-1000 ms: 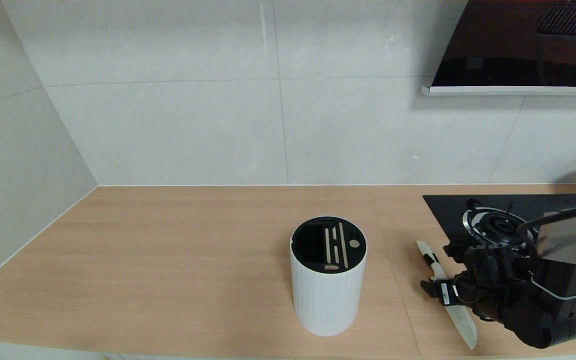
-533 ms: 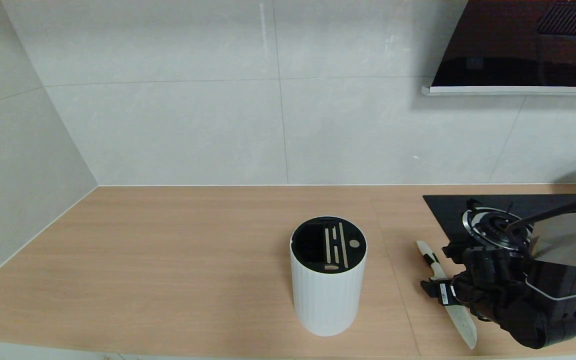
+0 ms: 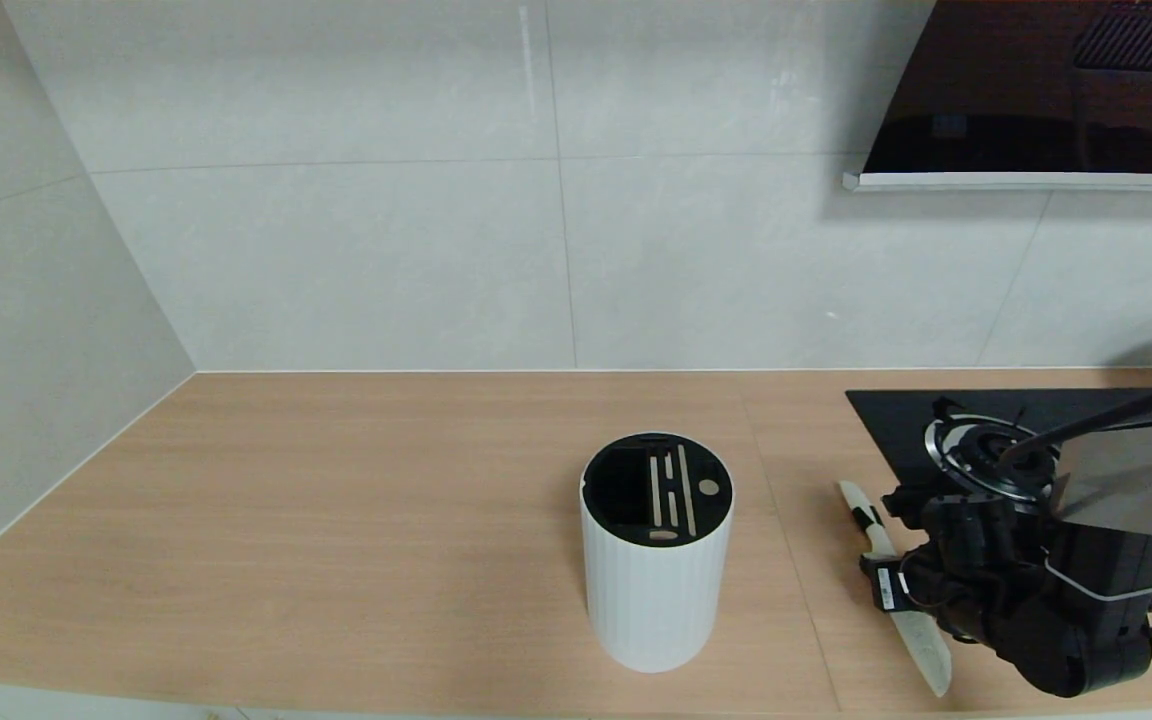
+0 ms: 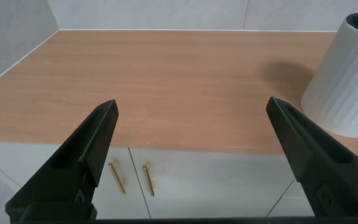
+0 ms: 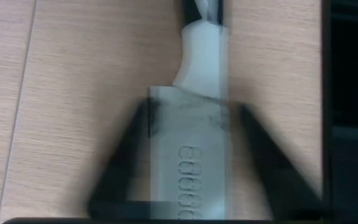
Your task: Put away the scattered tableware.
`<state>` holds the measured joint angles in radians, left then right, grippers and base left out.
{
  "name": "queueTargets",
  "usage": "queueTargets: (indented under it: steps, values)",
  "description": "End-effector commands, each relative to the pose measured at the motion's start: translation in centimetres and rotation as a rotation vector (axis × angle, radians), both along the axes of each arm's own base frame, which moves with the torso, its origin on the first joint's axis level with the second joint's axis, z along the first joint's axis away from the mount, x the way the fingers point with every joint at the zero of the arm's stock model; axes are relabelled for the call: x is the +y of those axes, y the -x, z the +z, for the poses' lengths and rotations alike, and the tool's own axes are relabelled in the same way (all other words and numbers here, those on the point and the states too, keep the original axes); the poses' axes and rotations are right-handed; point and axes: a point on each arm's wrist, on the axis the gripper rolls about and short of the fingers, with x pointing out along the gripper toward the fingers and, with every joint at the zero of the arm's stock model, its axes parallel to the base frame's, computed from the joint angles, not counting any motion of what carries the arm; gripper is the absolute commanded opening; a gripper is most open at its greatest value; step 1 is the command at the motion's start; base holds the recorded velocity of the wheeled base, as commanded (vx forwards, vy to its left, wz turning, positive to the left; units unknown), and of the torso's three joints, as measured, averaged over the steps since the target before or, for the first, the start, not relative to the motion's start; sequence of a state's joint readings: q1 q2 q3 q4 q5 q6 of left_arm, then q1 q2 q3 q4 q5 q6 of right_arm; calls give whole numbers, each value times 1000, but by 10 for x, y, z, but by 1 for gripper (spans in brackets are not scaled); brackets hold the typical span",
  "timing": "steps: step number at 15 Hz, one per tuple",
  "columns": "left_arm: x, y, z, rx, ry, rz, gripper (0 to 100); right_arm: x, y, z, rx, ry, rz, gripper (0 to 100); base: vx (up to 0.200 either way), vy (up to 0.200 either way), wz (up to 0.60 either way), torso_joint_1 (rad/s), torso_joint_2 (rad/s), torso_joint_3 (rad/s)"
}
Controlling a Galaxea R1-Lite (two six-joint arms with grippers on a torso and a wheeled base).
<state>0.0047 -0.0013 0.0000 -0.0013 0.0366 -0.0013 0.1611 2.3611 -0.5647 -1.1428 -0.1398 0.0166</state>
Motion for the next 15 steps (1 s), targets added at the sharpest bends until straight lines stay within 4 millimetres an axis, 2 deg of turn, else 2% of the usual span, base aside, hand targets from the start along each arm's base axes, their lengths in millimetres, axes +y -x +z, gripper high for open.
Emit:
queueTargets:
  steps: [1,6,11,15]
  values:
    - [0,0,0,1,0,0,100,0,0,-4,12,5,-2,0,0,0,0,0,0,0]
    - [0,0,0,1,0,0,100,0,0,5,-22,-1,-7,0,0,0,0,0,0,0]
    - [0,0,0,1,2,2,100,-9,7,50,-135,-12,-41,0,0,0,0,0,0,0]
    - [0,0,0,1,0,0,100,-24,8,72,-214,-20,-82,0,0,0,0,0,0,0]
